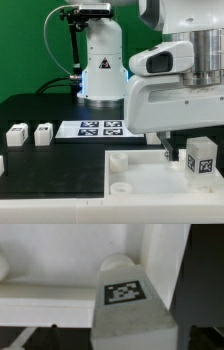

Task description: Assemble one leg

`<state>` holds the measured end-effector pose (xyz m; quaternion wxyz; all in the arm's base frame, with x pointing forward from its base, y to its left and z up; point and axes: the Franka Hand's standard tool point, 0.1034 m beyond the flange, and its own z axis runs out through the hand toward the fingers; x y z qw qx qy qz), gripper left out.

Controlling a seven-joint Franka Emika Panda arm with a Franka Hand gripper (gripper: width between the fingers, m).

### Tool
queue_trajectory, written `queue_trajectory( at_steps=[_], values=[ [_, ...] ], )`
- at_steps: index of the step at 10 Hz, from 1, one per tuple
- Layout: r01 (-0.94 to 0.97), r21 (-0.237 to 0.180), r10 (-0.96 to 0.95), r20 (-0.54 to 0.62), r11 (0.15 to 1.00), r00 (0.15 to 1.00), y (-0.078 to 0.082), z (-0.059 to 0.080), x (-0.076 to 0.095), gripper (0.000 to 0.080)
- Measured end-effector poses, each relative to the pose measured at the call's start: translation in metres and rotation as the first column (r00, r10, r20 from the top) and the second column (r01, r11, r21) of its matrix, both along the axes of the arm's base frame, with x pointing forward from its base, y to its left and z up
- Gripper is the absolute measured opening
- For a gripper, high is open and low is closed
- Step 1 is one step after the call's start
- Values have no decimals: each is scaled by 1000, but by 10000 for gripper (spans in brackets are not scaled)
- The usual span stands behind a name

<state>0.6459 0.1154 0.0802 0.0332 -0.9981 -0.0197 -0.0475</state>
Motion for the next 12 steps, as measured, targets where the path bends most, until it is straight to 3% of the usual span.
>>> queue_trajectory(
  at_steps=[2,4,6,7,8,9,11,12],
  values=[
    [59,7,-59,-5,998,998,0,0,0,640],
    [283,34,-282,-27,958,959,2,0,0,297],
    [523,44,-520,-56,851,852,-3,-1,-1,298],
    [708,56,-703,-90,704,706,-6,-2,-2,298],
    [867,61,-857,-133,495,499,-9,-3,-4,298],
    [914,58,-901,-153,402,406,-10,-3,-4,298],
    [999,19,-976,-212,51,54,-8,-4,-7,298],
    [998,0,-972,-224,-68,-66,-6,-4,-8,298]
  ],
)
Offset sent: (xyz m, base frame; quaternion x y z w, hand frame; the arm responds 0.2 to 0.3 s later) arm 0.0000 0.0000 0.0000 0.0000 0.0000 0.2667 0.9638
